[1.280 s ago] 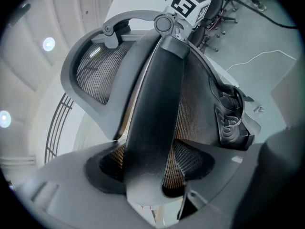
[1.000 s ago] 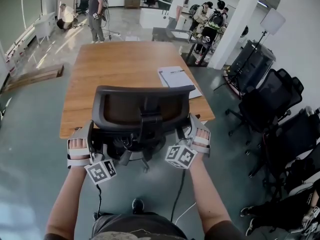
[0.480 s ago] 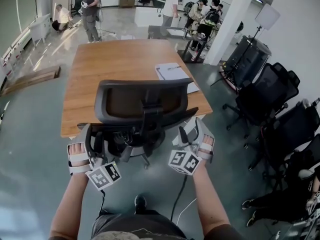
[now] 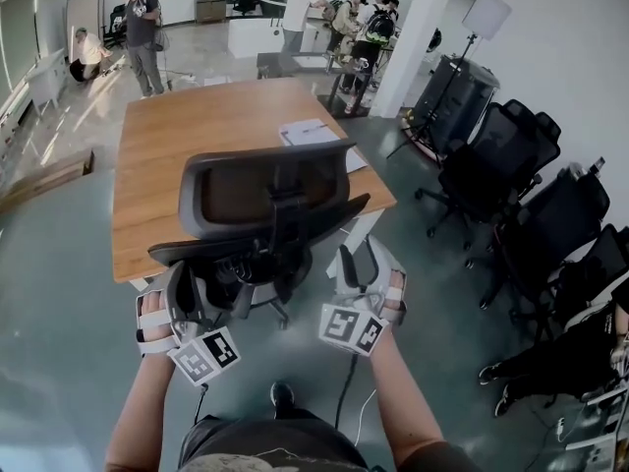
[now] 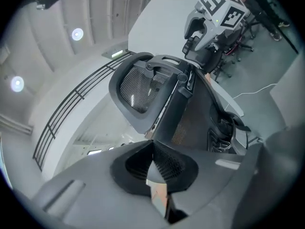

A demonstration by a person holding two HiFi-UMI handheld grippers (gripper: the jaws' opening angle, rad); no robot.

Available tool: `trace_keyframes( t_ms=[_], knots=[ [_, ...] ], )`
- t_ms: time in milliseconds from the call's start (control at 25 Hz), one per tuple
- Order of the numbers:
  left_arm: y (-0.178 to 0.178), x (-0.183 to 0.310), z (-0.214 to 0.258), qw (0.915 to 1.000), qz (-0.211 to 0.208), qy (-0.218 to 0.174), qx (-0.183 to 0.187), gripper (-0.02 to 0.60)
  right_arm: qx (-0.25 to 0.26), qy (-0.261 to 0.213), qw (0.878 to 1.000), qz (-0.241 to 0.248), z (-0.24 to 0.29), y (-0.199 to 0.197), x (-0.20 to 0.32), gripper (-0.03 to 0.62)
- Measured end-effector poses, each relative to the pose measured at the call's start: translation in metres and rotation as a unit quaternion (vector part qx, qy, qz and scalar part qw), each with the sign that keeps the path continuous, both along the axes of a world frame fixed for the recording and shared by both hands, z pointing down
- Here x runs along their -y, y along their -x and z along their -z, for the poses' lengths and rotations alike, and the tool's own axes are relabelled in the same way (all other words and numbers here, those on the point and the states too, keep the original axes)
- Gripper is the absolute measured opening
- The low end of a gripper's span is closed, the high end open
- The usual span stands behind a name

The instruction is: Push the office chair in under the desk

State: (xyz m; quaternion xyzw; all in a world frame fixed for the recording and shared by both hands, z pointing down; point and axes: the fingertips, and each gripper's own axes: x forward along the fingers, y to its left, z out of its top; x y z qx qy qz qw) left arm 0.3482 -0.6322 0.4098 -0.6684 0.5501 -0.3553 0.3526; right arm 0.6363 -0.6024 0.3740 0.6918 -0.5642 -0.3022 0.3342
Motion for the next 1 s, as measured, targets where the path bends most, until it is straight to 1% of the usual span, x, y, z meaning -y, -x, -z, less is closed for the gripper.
trace_keyframes(
  t_ms=[120, 280, 320, 360, 400, 480, 560, 640, 680, 720, 800, 880, 1000],
  knots=[
    [0.001, -0.009, -0.005, 0.9992, -0.032, 0.014, -0.021, 0.018, 0.008, -0.015, 1.000, -0.004, 0.005, 0.018, -0.014, 0.175],
    [0.004, -0.020, 0.001, 0.9958, -0.070, 0.011, -0.058, 0.017, 0.004, -0.023, 1.000, -0.019, 0.004, 0.044, -0.032, 0.096],
    [0.006, -0.023, 0.003, 0.9944, -0.079, 0.011, -0.069, 0.017, 0.002, -0.024, 0.999, -0.026, 0.003, 0.050, -0.037, 0.068],
    [0.006, -0.027, 0.006, 0.9925, -0.088, 0.012, -0.084, 0.017, 0.000, -0.025, 0.999, -0.035, 0.002, 0.055, -0.043, 0.022],
    [0.007, -0.030, 0.009, 0.9895, -0.099, 0.014, -0.104, 0.017, 0.000, -0.024, 0.999, -0.043, 0.002, 0.060, -0.049, -0.008],
    [0.010, -0.038, 0.016, 0.9791, -0.123, 0.029, -0.160, 0.017, 0.006, -0.025, 0.998, -0.058, 0.003, 0.070, -0.061, -0.008],
    [0.014, -0.048, 0.020, 0.9641, -0.146, 0.050, -0.216, 0.017, 0.013, -0.029, 0.997, -0.071, 0.006, 0.080, -0.076, -0.008],
    [0.021, -0.058, 0.026, 0.9497, -0.167, 0.061, -0.258, 0.017, 0.023, -0.038, 0.995, -0.084, 0.012, 0.088, -0.096, -0.008],
    [0.024, -0.062, 0.029, 0.9443, -0.176, 0.061, -0.271, 0.017, 0.029, -0.045, 0.994, -0.091, 0.015, 0.092, -0.106, -0.008],
    [0.026, -0.065, 0.032, 0.9408, -0.184, 0.061, -0.278, 0.017, 0.034, -0.051, 0.993, -0.097, 0.018, 0.095, -0.116, -0.008],
    [0.032, -0.070, 0.032, 0.9375, -0.195, 0.068, -0.280, 0.017, 0.042, -0.057, 0.991, -0.112, 0.021, 0.102, -0.135, -0.009],
    [0.042, -0.078, 0.028, 0.9333, -0.203, 0.085, -0.283, 0.017, 0.051, -0.056, 0.989, -0.128, 0.018, 0.114, -0.154, -0.009],
    [0.057, -0.087, 0.027, 0.9246, -0.218, 0.100, -0.296, 0.017, 0.066, -0.050, 0.985, -0.150, 0.012, 0.134, -0.175, -0.009]
  ],
)
